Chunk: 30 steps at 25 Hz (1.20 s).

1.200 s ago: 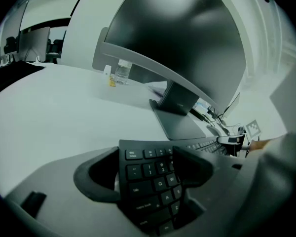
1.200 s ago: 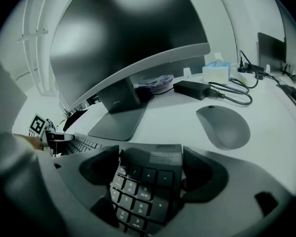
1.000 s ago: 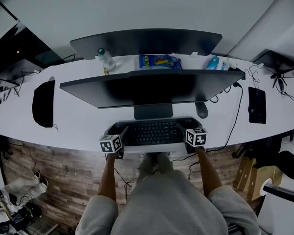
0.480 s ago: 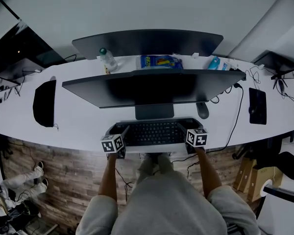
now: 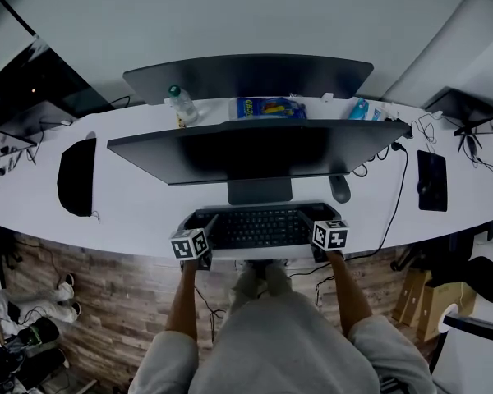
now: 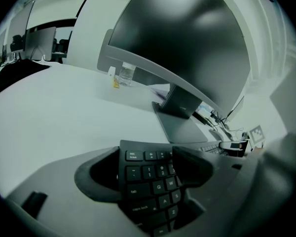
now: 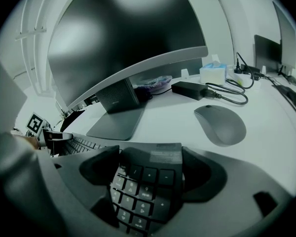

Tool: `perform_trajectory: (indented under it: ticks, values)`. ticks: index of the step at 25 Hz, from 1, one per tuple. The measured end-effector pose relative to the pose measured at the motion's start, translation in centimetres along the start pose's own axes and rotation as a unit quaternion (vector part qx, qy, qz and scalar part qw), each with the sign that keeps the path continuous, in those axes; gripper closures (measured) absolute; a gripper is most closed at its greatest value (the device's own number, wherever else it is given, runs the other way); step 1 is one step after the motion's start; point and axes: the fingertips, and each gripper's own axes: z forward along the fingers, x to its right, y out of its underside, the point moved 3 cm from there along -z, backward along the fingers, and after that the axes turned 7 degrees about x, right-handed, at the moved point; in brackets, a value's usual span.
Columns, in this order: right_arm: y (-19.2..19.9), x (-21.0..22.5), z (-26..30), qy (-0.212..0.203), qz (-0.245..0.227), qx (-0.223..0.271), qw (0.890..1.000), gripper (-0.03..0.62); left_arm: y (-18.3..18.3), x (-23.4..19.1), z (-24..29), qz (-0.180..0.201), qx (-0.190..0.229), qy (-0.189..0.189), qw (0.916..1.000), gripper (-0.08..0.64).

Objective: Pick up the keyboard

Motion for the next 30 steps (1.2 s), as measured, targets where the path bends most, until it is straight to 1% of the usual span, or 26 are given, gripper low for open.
perform_trajectory:
  ticks: [4,7,14,23,30]
  values:
    - [0.1,-0.1,-0.6,0.003,0.007,0.005,1.000,0.201,-0.2,0.0,-0.3,0.002,0.007,-0.002,1.0000,0.242]
    - [-0.2,-0.3,-0.9,0.003,0.008,0.014,1.000,0.201,-1.1,0.5,-0.6,0.012,0.017,-0.001,0.9998,0.242]
    - [-1.8,-0.8,-2.7,0.004,-0.007,0.042,0.999,0.201,-2.1,1.5,-1.8,0.019,0.041,0.004,0.9990,0.242]
    - [-5.0,-2.1,-5.5,0.001,-0.034,0.089,0.995,0.201,-4.6,3.1,-4.5,0.030,0.083,0.012,0.9960,0.242]
    - [-8.4,-3.4,-7.8,-0.005,-0.056,0.133,0.990,0.201,-7.6,4.7,-7.0,0.043,0.128,0.016,0.9907,0.242]
